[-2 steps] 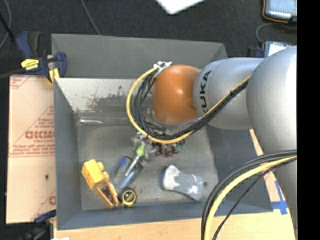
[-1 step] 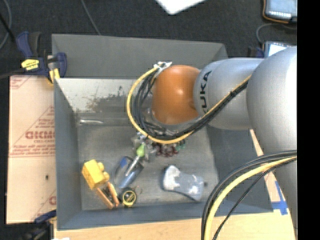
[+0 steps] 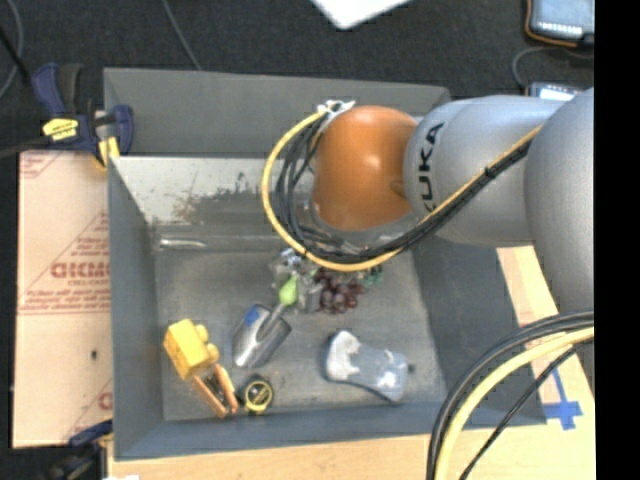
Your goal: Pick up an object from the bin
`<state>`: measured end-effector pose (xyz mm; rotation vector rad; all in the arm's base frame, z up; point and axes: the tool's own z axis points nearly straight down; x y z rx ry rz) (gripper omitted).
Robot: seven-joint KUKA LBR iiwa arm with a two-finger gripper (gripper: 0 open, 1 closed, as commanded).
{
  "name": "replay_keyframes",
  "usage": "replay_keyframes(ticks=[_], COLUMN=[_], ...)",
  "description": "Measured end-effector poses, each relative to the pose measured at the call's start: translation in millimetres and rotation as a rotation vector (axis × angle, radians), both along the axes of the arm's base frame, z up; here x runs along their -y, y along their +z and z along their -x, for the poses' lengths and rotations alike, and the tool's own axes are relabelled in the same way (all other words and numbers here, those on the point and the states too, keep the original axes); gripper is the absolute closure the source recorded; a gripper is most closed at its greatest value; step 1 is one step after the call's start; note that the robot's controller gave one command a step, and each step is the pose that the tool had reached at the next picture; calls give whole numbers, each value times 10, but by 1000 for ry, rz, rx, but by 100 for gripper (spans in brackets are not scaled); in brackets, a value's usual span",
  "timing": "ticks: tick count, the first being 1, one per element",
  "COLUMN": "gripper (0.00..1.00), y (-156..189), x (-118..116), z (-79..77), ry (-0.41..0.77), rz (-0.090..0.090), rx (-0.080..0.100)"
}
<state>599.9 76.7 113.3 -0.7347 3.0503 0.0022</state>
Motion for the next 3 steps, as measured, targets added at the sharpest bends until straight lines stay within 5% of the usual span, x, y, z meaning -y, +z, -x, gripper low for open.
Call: replay_keyframes(ticks=[1, 2, 3], gripper=[100, 100, 100], y=[783, 783, 1257], x=[-69, -68, -78], z=[60, 60, 53], ry=[15, 14, 21], rz=[-3, -3, -2], rx=[8, 8, 5])
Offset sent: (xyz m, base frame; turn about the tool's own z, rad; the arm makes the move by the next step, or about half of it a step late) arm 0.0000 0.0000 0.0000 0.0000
